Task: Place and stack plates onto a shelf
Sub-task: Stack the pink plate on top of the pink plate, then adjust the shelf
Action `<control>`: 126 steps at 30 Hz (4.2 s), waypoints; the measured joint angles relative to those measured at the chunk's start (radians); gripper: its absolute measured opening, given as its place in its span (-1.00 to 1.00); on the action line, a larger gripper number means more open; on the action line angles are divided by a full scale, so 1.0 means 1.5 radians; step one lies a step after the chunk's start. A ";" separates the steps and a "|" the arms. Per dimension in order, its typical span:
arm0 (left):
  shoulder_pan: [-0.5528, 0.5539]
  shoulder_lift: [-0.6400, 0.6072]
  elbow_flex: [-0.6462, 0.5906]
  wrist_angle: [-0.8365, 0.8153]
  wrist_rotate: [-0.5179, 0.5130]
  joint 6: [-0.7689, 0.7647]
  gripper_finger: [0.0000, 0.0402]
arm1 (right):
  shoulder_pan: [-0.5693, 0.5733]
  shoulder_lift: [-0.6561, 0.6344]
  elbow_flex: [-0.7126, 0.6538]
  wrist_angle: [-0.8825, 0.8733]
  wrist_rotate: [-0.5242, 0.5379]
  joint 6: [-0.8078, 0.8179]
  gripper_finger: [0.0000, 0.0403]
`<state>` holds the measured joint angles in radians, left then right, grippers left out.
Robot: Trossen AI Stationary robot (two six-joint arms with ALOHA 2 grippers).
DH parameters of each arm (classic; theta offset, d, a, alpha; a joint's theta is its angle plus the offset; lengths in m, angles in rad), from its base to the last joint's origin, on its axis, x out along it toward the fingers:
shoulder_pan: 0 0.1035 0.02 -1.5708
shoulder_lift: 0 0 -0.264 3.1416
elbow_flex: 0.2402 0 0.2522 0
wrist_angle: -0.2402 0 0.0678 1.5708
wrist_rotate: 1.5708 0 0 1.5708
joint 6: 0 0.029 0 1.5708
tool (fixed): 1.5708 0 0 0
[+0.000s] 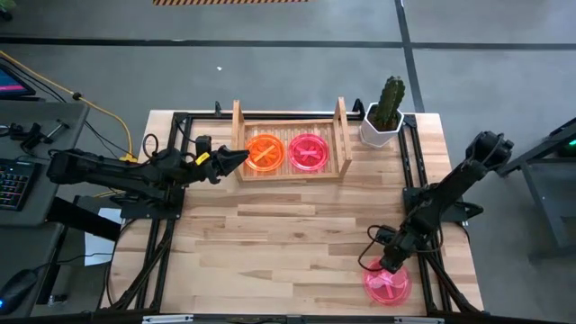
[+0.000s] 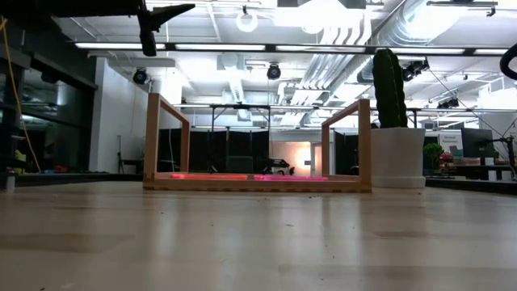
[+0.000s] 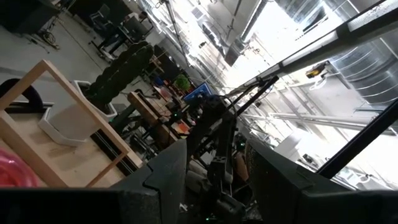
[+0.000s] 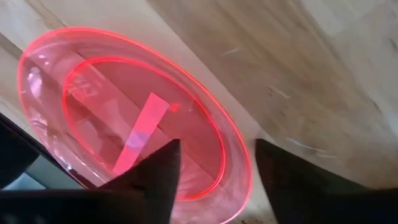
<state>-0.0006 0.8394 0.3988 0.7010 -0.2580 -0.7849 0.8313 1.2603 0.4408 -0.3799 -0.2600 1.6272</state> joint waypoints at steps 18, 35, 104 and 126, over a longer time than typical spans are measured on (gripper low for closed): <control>0.000 0.000 0.000 0.000 0.000 -0.006 -0.22 | -0.002 -0.053 -0.003 -0.005 0.064 0.010 -0.99; 0.000 0.000 0.000 0.002 -0.005 -0.017 -0.22 | -0.201 -0.124 -0.003 0.186 0.236 -0.128 -1.00; 0.000 0.000 0.000 0.005 -0.005 -0.017 -0.22 | -0.829 0.268 0.510 -0.061 0.354 -0.583 -0.48; 0.000 0.000 0.000 0.002 -0.028 -0.005 -0.22 | -0.798 0.072 0.493 -0.120 0.363 -0.722 -0.60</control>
<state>-0.0002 0.8394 0.3988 0.7044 -0.3004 -0.7922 -0.3652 1.3677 1.1809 -0.5593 0.2851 0.5445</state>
